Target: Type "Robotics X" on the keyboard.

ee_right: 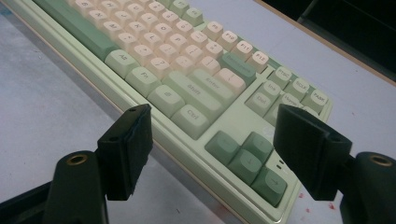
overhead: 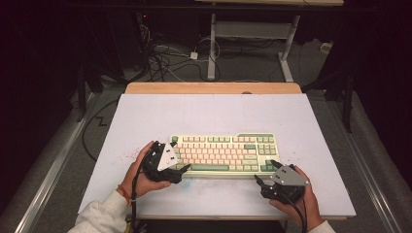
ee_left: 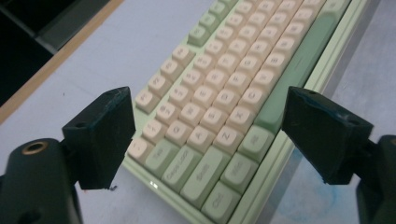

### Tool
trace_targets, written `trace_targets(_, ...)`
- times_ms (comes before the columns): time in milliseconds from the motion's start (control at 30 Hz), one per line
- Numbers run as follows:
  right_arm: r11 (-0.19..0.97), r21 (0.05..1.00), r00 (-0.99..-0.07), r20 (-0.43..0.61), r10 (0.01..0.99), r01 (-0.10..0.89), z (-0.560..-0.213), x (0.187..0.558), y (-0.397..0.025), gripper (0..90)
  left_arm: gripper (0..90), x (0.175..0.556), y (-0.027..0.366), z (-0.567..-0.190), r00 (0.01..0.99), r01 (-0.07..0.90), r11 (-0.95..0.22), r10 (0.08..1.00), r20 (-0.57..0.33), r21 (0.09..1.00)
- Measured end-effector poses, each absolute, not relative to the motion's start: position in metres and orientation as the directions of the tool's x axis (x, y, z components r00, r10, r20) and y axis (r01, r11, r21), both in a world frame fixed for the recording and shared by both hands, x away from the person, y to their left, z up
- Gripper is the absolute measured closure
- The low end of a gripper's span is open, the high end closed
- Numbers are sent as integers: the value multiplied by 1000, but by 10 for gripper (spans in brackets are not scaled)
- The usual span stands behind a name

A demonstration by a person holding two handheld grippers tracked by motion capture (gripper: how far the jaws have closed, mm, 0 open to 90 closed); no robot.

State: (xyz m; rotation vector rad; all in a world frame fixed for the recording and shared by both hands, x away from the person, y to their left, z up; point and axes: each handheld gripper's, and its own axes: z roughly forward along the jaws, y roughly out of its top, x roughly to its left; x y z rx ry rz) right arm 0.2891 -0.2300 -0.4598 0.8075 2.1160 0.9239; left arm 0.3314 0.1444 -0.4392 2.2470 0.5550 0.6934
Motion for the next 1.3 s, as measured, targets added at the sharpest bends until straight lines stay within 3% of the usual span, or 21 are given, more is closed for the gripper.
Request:
trace_targets(300,556,785,-578,-327,748,275,-461,290,-229,335,161,321,165,-453,735,202,-659,591,332,725)
trace_targets(433,545,790,-584,-311,750,279,-460,293,-228,441,166,316,175,-458,725,219,-638,613,315,738)
trace_targets(467,547,792,-605,-302,736,271,-457,295,-226,519,167,315,179,-460,727,231,-640,614,308,733)
trace_targets(633,540,795,-640,-268,721,275,-452,305,-221,654,168,311,191,-470,720,276,-642,631,288,716)
trace_targets(767,547,781,-694,-214,687,301,-449,322,-207,829,170,308,196,-475,724,299,-647,633,275,701)
trace_targets(1000,601,750,-741,-233,629,274,-444,346,-177,899,170,306,196,-480,733,312,-660,625,269,683)
trace_targets(1300,618,728,-749,-225,623,296,-446,381,-147,900,170,306,192,-483,744,314,-668,614,262,675)
